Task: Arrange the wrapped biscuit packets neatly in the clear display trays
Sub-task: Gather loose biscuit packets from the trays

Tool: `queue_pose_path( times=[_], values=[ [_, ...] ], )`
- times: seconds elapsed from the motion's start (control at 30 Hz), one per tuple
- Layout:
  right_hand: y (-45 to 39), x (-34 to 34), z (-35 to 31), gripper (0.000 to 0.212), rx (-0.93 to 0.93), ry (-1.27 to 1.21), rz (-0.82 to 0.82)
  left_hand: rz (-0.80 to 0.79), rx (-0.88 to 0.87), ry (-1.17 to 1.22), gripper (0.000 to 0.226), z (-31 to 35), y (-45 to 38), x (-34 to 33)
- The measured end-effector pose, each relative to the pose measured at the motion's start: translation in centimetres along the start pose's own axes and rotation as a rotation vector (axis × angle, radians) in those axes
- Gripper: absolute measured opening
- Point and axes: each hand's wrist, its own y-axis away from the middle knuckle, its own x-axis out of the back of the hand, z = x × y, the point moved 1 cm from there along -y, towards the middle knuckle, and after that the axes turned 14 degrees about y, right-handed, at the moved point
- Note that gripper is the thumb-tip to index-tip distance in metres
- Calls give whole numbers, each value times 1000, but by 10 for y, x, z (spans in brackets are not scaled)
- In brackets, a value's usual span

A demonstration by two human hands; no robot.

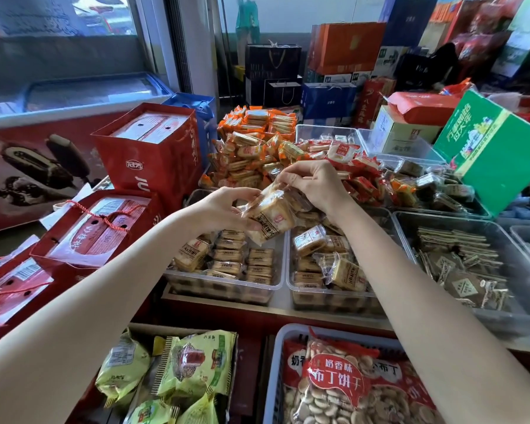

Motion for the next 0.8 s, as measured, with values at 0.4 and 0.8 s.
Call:
queue_pose_path(
  times=[0.4, 0.8],
  values=[
    [16, 2, -4, 21, 126, 124, -160, 164, 19, -58, 64, -9, -7, 2],
    [7, -5, -5, 13, 68, 141, 59, 97, 6, -138, 58, 3, -9, 0]
  ],
)
